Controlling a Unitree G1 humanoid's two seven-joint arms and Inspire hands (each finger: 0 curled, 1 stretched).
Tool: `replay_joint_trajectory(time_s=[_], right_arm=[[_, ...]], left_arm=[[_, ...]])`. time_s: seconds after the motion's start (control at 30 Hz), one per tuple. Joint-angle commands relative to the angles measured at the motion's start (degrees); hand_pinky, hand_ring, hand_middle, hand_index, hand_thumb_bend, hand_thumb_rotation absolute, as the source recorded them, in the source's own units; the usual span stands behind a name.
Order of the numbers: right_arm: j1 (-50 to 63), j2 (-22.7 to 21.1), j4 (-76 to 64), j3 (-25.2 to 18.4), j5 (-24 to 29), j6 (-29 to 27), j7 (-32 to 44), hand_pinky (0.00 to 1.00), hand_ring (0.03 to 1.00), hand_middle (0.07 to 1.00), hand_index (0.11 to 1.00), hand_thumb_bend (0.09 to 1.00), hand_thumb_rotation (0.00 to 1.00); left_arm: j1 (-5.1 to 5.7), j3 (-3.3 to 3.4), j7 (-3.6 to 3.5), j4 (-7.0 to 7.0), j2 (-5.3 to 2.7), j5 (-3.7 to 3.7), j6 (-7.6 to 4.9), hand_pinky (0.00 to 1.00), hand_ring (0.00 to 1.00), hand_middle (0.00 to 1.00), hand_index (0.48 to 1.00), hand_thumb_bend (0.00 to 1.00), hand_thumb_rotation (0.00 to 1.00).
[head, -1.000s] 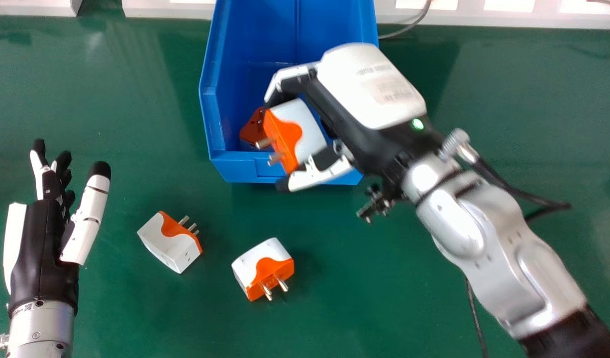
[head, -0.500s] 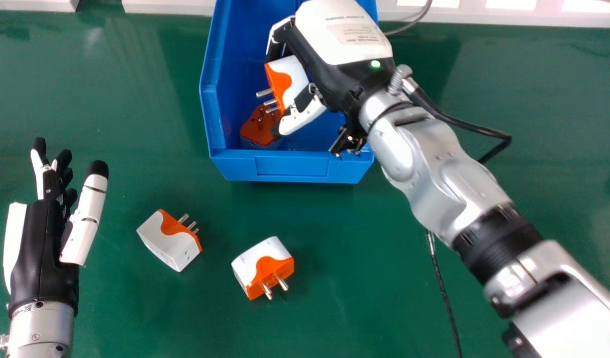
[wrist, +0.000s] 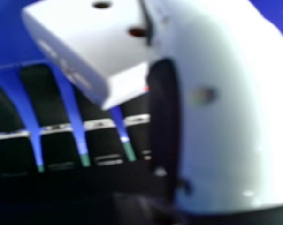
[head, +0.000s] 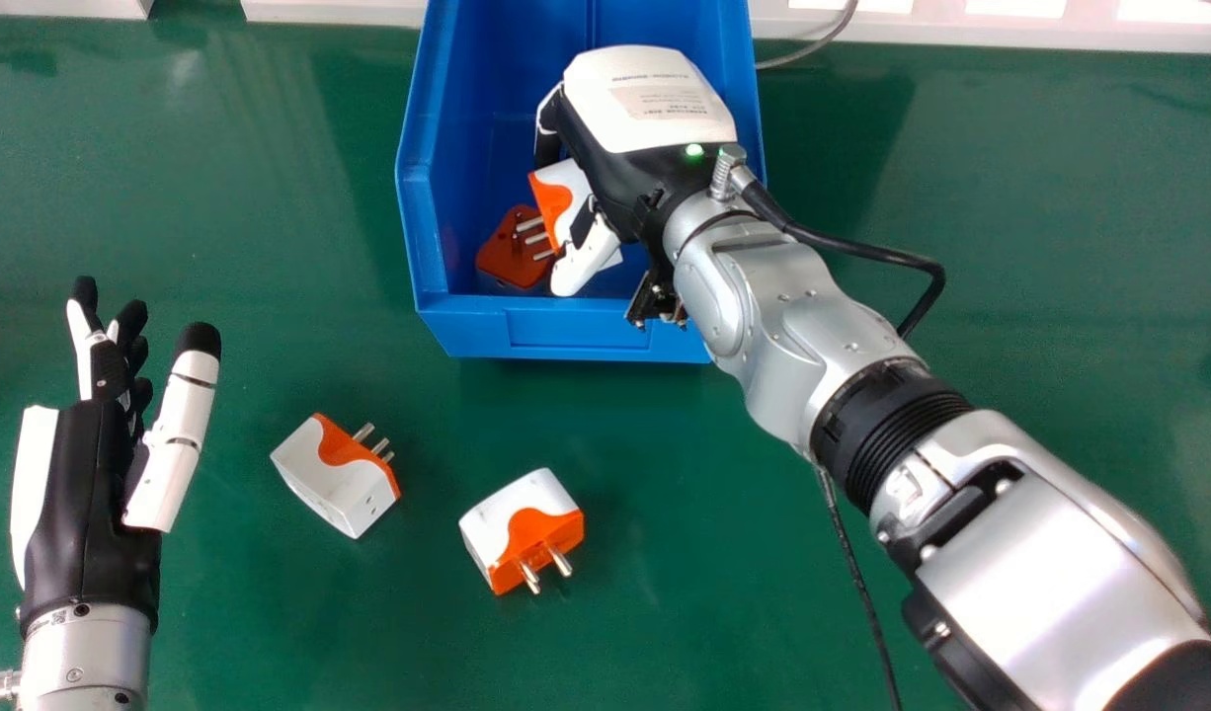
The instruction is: Pick all objects and put in blue box
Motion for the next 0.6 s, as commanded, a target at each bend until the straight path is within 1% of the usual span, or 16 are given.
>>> replay_joint_trajectory(time_s=[0.0, 0.03, 0.1, 0.13, 0.17, 0.2, 0.23, 0.27, 0.3, 0.33, 0.37, 0.4, 0.43, 0.47, 0.53, 0.57], right_arm=[[-2.7, 0.0, 0.0, 1.7, -1.0, -0.6, -1.3, 0.41, 0.54, 0.595, 0.496, 0.504, 0.1], [-2.7, -0.2, -0.2, 2.2, -1.0, -0.6, -1.1, 0.44, 0.574, 0.64, 0.496, 0.502, 0.13], [-2.6, -0.2, -0.4, 2.5, -0.5, 0.0, -0.2, 0.56, 0.691, 0.747, 0.685, 0.529, 0.28], [-2.6, -0.2, -0.5, 2.7, -0.4, 0.3, 0.2, 0.62, 0.751, 0.801, 0.754, 0.536, 0.35], [-2.6, -0.2, -0.5, 3.0, -0.5, 0.7, 0.7, 0.67, 0.799, 0.844, 0.804, 0.54, 0.41], [-2.6, -0.3, -0.6, 3.2, -0.6, 0.8, 1.0, 0.71, 0.838, 0.879, 0.841, 0.542, 0.46], [-2.5, -0.4, -0.8, 3.3, -0.5, 0.8, 1.1, 0.76, 0.894, 0.931, 0.895, 0.545, 0.52], [-2.4, -0.6, -0.9, 3.5, -0.5, 0.8, 1.2, 0.8, 0.928, 0.962, 0.925, 0.546, 0.55], [-2.3, -0.7, -1.1, 3.5, -0.4, 0.9, 1.2, 0.83, 0.955, 0.981, 0.949, 0.548, 0.58], [-2.2, -0.7, -1.1, 3.7, -0.4, 1.1, 0.9, 0.86, 0.977, 0.991, 0.97, 0.549, 0.62], [-2.1, -0.8, -1.1, 3.9, -0.6, 1.5, 0.6, 0.89, 0.989, 0.995, 0.985, 0.553, 0.66], [-2.0, -0.8, -1.2, 3.9, -0.5, 1.8, 0.2, 0.91, 0.994, 0.998, 0.993, 0.557, 0.69], [-1.9, -0.7, -1.2, 3.9, -0.4, 2.1, 0.0, 0.93, 0.997, 0.999, 0.997, 0.556, 0.7], [-1.8, -0.7, -1.2, 3.8, -0.3, 2.4, -0.3, 0.95, 0.999, 1.0, 0.999, 0.551, 0.72], [-1.6, -0.7, -1.3, 4.1, -0.6, 2.8, -1.2, 0.95, 1.0, 1.0, 1.0, 0.541, 0.73], [-1.5, -0.7, -1.5, 3.9, -0.3, 2.9, -1.1, 0.96, 1.0, 1.0, 1.0, 0.531, 0.74]], left_arm=[[0.21, -0.04, 0.58, -1.63, -0.06, 0.43, -0.55, 0.97, 0.98, 0.98, 0.955, 0.46, 0.8], [0.23, -0.07, 0.6, -1.87, -0.12, 0.36, -0.15, 0.97, 0.98, 0.99, 0.956, 0.46, 0.81], [0.27, -0.21, 0.73, -2.31, -0.02, 0.68, 0.54, 0.98, 0.99, 0.99, 0.958, 0.47, 0.82], [0.22, -0.24, 0.8, -2.44, -0.03, 0.74, 0.8, 0.99, 0.99, 0.99, 0.958, 0.48, 0.82], [0.13, -0.23, 0.87, -2.53, -0.1, 0.72, 1.04, 0.99, 0.99, 0.99, 0.957, 0.48, 0.82], [-0.01, -0.19, 0.81, -2.41, -0.13, 0.57, 1.03, 0.99, 0.99, 0.99, 0.955, 0.47, 0.81], [-0.16, -0.13, 0.66, -2.17, -0.1, 0.37, 0.93, 0.99, 0.99, 0.99, 0.955, 0.46, 0.8], [-0.26, -0.09, 0.53, -2.02, -0.04, 0.22, 0.97, 0.99, 0.99, 0.99, 0.957, 0.46, 0.8], [-0.39, 0.01, 0.47, -1.76, -0.11, -0.06, 0.85, 0.99, 1.0, 0.99, 0.959, 0.45, 0.8], [-0.49, 0.05, 0.48, -1.54, -0.13, -0.17, 0.72, 0.99, 1.0, 0.99, 0.957, 0.47, 0.79], [-0.63, 0.05, 0.59, -1.29, -0.15, -0.14, 0.51, 0.99, 0.99, 0.99, 0.955, 0.47, 0.79], [-0.63, -0.03, 0.76, -1.24, -0.12, 0.11, 0.29, 0.98, 0.99, 0.99, 0.953, 0.47, 0.78], [-0.63, -0.08, 0.78, -1.22, -0.07, 0.21, 0.25, 0.98, 0.99, 0.98, 0.953, 0.46, 0.79], [-0.67, -0.06, 0.67, -1.1, -0.11, -0.02, 0.01, 0.98, 0.99, 0.99, 0.953, 0.47, 0.79], [-0.79, 0.0, 0.58, -1.0, -0.19, -0.33, 0.14, 0.98, 0.99, 0.99, 0.954, 0.46, 0.78], [-0.78, -0.01, 0.54, -1.03, -0.14, -0.34, 0.25, 0.97, 0.99, 0.99, 0.954, 0.45, 0.78]])
